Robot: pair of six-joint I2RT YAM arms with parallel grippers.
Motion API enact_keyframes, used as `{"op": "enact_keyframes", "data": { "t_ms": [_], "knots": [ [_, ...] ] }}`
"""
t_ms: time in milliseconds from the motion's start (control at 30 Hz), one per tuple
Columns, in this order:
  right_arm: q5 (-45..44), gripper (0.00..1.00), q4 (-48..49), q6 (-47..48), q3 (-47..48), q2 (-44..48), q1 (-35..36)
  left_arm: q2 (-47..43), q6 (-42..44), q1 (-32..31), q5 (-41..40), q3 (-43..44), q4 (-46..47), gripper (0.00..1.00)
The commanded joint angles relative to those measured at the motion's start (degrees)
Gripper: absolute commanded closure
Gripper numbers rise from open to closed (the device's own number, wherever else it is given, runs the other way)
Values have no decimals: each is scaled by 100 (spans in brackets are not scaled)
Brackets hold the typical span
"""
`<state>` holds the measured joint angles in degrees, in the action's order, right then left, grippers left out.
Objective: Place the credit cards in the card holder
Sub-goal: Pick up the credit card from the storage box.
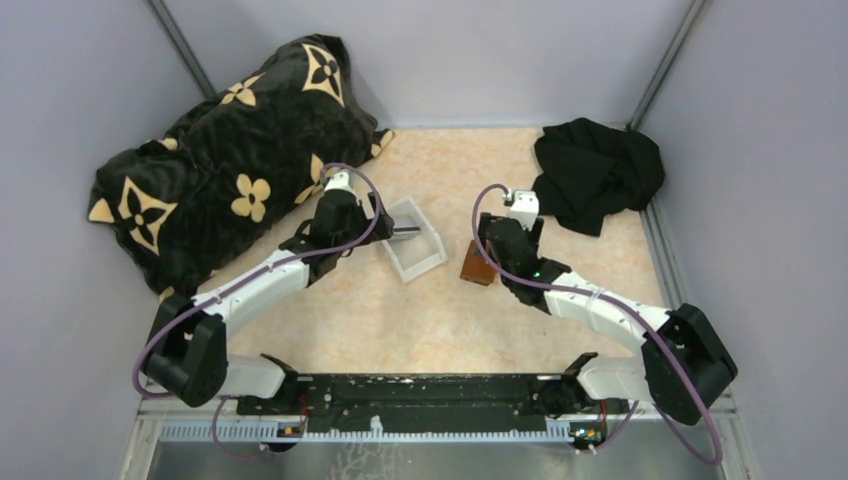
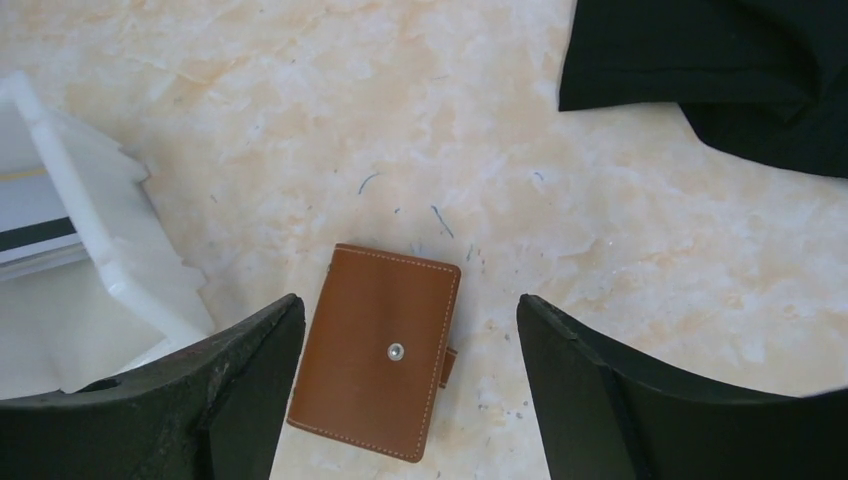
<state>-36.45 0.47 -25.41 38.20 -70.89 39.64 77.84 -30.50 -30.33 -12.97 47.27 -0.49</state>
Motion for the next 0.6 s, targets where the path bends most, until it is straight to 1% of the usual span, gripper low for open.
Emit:
{"op": "enact_keyframes", "data": {
  "t_ms": [0, 133, 200, 233, 400, 567],
  "knots": [
    [492, 23, 504, -300, -225, 284, 44, -201, -97, -83, 90, -236, -85, 0],
    [1714, 30, 1053, 65, -246, 112, 44, -135, -141, -97, 44, -351, -90, 0],
    [2209, 34, 1151, 275, -78, -58, 61, -127, -210, -97, 20, -401, -78, 0],
    [2380, 36, 1165, 367, 44, -151, 89, -143, -273, -96, -23, -433, -82, 2],
    [2608, 37, 904, 830, 819, -658, 378, -451, -729, -97, -390, -780, -55, 9],
    [2890, 37, 767, 996, 1543, -1264, 511, -910, -1122, -97, -599, -1254, 111, 14]
  ]
}}
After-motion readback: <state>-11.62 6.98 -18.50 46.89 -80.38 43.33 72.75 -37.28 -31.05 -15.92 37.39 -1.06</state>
